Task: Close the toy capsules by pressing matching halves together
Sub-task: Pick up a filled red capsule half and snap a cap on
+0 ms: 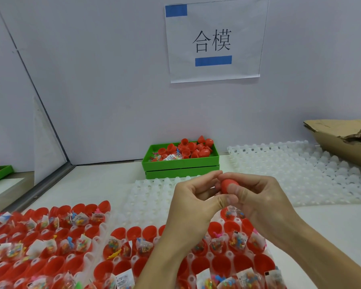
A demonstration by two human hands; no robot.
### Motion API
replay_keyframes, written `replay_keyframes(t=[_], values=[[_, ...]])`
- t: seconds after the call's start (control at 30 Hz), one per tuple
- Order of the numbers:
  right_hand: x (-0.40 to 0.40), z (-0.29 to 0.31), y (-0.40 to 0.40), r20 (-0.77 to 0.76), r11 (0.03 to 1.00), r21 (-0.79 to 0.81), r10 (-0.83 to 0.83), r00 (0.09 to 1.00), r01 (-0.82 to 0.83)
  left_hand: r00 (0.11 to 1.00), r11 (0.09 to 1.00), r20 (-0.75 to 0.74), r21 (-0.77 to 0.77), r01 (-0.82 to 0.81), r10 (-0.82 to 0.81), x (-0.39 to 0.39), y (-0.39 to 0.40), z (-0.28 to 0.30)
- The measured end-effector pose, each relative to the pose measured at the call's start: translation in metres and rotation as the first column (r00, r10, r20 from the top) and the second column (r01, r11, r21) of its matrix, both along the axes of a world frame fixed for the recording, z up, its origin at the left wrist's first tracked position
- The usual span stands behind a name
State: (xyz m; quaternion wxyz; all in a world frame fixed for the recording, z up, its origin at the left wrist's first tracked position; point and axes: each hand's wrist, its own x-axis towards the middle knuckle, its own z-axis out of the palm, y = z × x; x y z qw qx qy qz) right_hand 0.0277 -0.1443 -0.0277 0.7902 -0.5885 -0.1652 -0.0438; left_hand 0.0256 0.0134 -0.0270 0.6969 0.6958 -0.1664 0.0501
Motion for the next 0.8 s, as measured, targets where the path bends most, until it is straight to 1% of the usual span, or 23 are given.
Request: replay_keyframes(t=[0.07,0.17,0.23,0.27,0.3,0.37,0.5,0.6,0.7,0.8], values=[[-0.0021,0.0038,-0.0017,0.049,0.996,-0.079,-0.026,0.998,0.030,0.997,0.998,-0.050,-0.013,0.062,-0.062,0.0010,0.0032,0.0008],[-0.0066,0.0091,-0.0019,0.180,0.980,-0.171,-0.069,0.981,0.100,0.978,0.983,-0.109,-0.046,0.175,-0.179,0.0002,0.0067,0.0012],[-0.0061,0.0094,-0.0033,0.255,0.937,-0.259,-0.166,0.953,0.233,0.958,0.970,-0.155,-0.092,0.227,-0.239,-0.0015,0.0065,0.0024],[-0.0050,0.0081,-0.0049,0.300,0.894,-0.326,-0.210,0.931,0.307,0.949,0.963,-0.181,-0.122,0.239,-0.258,-0.0024,0.0054,0.0034],[-0.0045,0.0077,-0.0055,0.343,0.844,-0.396,-0.229,0.911,0.362,0.945,0.963,-0.203,-0.140,0.230,-0.255,-0.0029,0.0038,0.0046],[-0.0056,0.0069,-0.0050,0.401,0.773,-0.487,-0.216,0.890,0.407,0.951,0.977,-0.239,-0.134,0.168,-0.196,-0.0034,0.0000,0.0062],[-0.0090,0.0051,0.0006,0.526,0.693,-0.553,-0.139,0.839,0.462,0.960,0.984,-0.236,-0.124,0.126,-0.153,-0.0023,-0.0027,0.0032],[-0.0093,0.0055,0.0012,0.512,0.717,-0.543,-0.128,0.849,0.436,0.954,0.978,-0.246,-0.162,0.132,-0.170,-0.0013,-0.0014,0.0031],[-0.0090,0.0055,-0.0008,0.462,0.776,-0.516,-0.103,0.881,0.362,0.946,0.968,-0.260,-0.209,0.142,-0.195,-0.0019,-0.0014,0.0038],[-0.0070,0.0069,-0.0056,0.387,0.846,-0.461,-0.081,0.919,0.269,0.944,0.963,-0.251,-0.217,0.160,-0.213,-0.0020,-0.0010,0.0045]])
